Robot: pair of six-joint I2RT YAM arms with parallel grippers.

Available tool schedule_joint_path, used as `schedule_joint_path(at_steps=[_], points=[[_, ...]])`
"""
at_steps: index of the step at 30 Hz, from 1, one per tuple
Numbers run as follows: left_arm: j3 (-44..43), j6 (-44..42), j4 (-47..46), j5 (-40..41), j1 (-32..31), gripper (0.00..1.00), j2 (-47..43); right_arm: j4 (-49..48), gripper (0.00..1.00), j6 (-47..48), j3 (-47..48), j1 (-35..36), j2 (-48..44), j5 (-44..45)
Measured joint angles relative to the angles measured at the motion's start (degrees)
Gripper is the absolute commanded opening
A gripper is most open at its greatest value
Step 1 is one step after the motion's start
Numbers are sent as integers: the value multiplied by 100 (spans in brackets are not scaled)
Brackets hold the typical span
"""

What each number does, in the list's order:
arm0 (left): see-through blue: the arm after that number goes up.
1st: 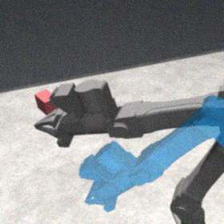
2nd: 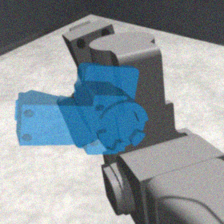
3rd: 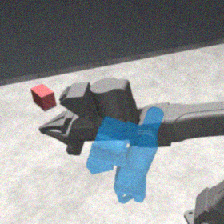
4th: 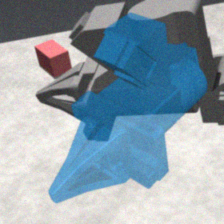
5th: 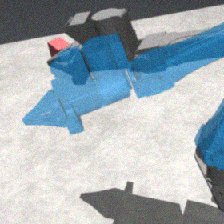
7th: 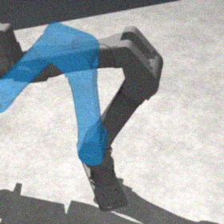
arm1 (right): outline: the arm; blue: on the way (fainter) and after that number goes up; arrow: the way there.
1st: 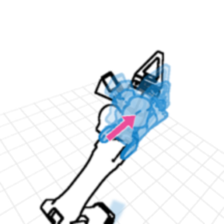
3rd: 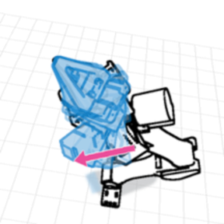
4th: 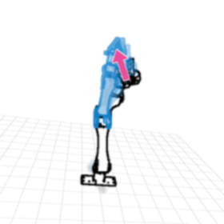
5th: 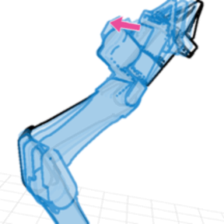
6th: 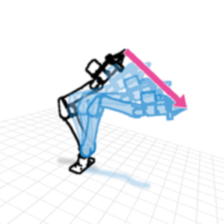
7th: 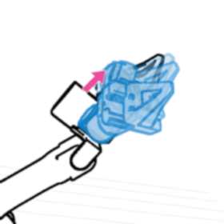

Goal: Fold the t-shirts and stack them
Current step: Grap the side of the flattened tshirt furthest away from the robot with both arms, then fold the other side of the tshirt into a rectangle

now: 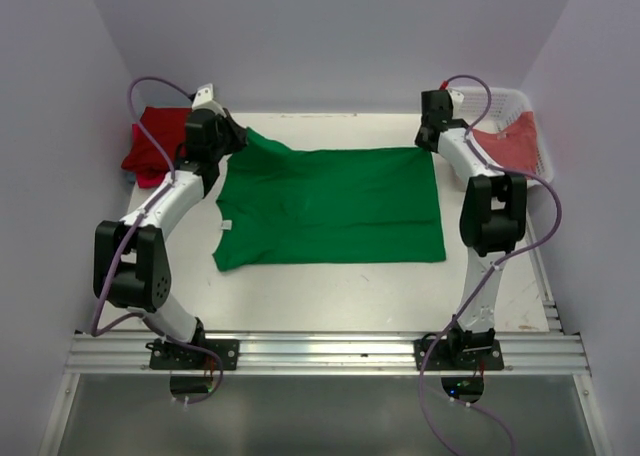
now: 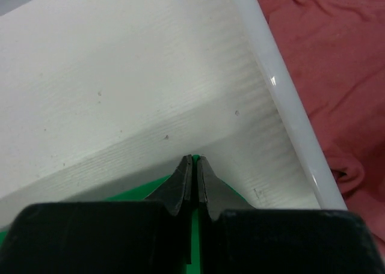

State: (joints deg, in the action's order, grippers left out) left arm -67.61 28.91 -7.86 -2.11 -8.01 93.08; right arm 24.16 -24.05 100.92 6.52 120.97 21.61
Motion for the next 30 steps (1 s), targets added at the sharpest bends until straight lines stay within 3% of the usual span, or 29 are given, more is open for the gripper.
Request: schedule_joint_path(at_steps=[6, 17, 25, 30], points=[[433, 22, 109, 4, 2, 0, -289, -142, 0, 7, -914, 0, -697, 0], [1794, 214, 382, -111, 2, 0, -1703, -136, 0, -155, -3025, 68, -2092, -2], [2494, 214, 710, -111, 2, 0, -2730, -157, 0, -212, -3615, 76, -2559, -7], [2835, 214, 765, -114, 2, 0, -2905, -190, 0, -275, -3742, 133, -2599, -9]])
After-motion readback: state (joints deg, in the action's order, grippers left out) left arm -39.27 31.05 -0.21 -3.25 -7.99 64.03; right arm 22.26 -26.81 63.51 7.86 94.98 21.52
